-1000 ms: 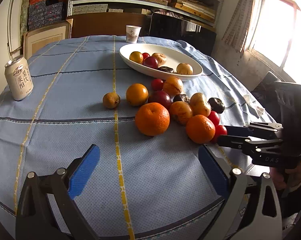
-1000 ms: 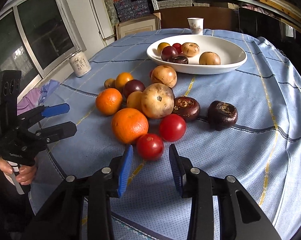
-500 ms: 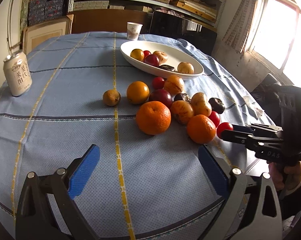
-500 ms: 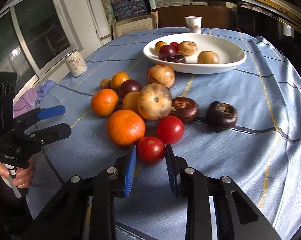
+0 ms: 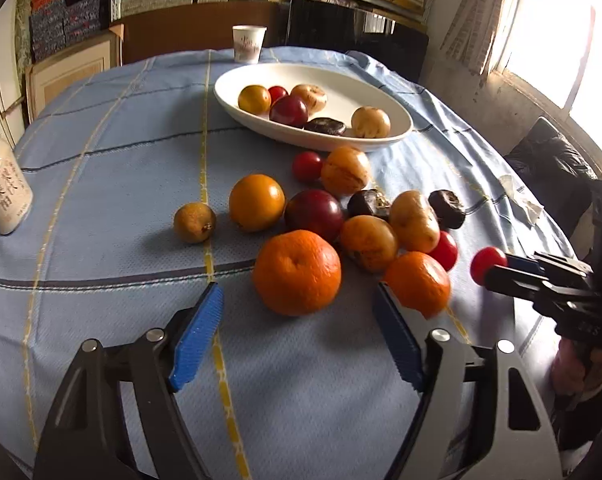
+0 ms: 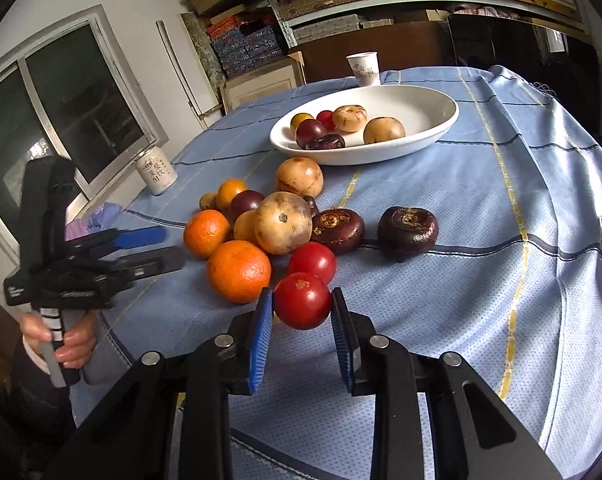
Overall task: Organize fruits
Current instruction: 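Grasp a red tomato with the right tool while the left tool reaches toward a large orange, then grasp and lift the large orange with the left tool while the right tool holds the tomato, then carry both fruits over the white plate and open both tools to release them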
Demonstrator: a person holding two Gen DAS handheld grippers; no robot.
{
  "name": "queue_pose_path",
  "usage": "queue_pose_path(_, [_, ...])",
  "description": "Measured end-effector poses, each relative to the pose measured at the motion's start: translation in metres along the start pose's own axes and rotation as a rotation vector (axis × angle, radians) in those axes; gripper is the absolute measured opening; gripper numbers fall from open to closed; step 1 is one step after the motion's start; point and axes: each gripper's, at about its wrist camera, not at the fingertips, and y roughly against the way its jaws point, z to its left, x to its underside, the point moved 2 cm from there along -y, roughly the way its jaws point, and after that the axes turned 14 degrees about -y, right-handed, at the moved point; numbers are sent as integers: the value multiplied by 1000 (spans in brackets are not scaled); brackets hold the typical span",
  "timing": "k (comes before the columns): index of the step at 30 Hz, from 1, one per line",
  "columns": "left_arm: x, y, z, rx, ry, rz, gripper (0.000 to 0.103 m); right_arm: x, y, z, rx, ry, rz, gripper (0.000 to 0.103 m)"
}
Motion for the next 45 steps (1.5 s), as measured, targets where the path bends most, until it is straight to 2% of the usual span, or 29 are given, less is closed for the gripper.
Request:
queue_pose_path(2, [-4,-3,2,0,3,2,64,-1,2,-3,-9,-15,-4,29])
queue_pose_path(10, [-7,-12,6,-2,14,21,61,0,3,-2,-28,-16,-4,29])
queue_pose_path(13, [-7,-15,6,20,14,28,51,-1,3,-3,-34,-21,-3,29])
queue_pose_path(15, [-7,-16,4,24,7,31,48,-1,3,-3,-36,-21,-1,29])
queue_pose_path(19, [-8,-15,0,6,-9,32,48,0,2,-4,-37,-25,-1,29])
queue_pose_path(24, [-5,-6,4,9,26,11,48,0,2,-4,-36,-26,-2,29])
queue_pose_path(27, [-6,4,6,33,37,-4,48,0,3,-4,-30,-27,-4,29])
queue_pose_path(29, [-11,12,7,75,32,-13,48,-1,2,-4,-23,-32,2,29])
queue_pose_path(33, [-41,28,11,141,2,-45,48,-18,8,2,-48,-27,24,29])
queue_pose_path(38, [-101,33,17,122,-46,-110,48,-74,24,21,-14,66,-105,29])
queue_pose_path(41, [-141,9,23,142,-29,-94,48,-111,9,13,16,41,-148,30])
queue_pose_path(45, [-177,-40,28,110,-25,-17,47,-150,-28,-11,57,-29,-137,30])
